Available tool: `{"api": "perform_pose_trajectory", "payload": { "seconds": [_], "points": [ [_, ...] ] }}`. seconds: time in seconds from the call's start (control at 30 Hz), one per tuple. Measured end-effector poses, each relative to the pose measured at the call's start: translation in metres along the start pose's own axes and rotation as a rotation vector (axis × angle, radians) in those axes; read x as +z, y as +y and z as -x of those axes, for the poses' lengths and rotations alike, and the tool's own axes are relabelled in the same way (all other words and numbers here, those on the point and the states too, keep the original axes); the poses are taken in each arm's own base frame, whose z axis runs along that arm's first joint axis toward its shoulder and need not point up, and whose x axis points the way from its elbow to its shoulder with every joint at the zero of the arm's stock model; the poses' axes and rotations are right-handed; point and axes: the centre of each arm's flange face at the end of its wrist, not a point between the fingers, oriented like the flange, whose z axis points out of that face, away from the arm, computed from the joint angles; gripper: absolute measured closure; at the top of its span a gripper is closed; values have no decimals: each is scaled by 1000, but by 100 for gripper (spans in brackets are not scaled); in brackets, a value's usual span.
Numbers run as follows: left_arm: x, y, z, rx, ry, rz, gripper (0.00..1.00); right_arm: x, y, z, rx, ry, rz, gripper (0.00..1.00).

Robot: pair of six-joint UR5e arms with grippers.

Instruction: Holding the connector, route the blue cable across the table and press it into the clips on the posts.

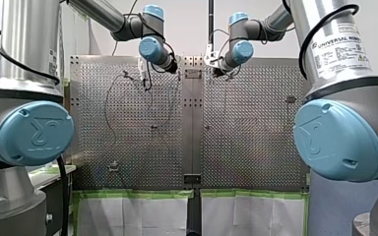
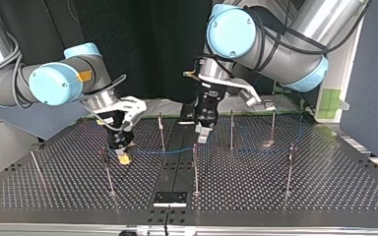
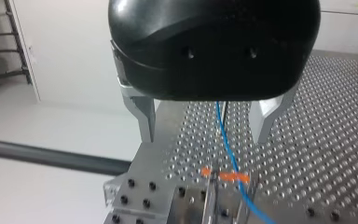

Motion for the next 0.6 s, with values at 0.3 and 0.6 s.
{"api": "perform_pose_trajectory", "payload": {
  "seconds": [0.3,0.6],
  "points": [
    [3,-35,-12,29,38,-43,0,-3,2,-6,-1,11,4,100],
    [12,-57,-26,62,84,-17,0,-3,3,-7,-2,11,6,100]
  ]
}}
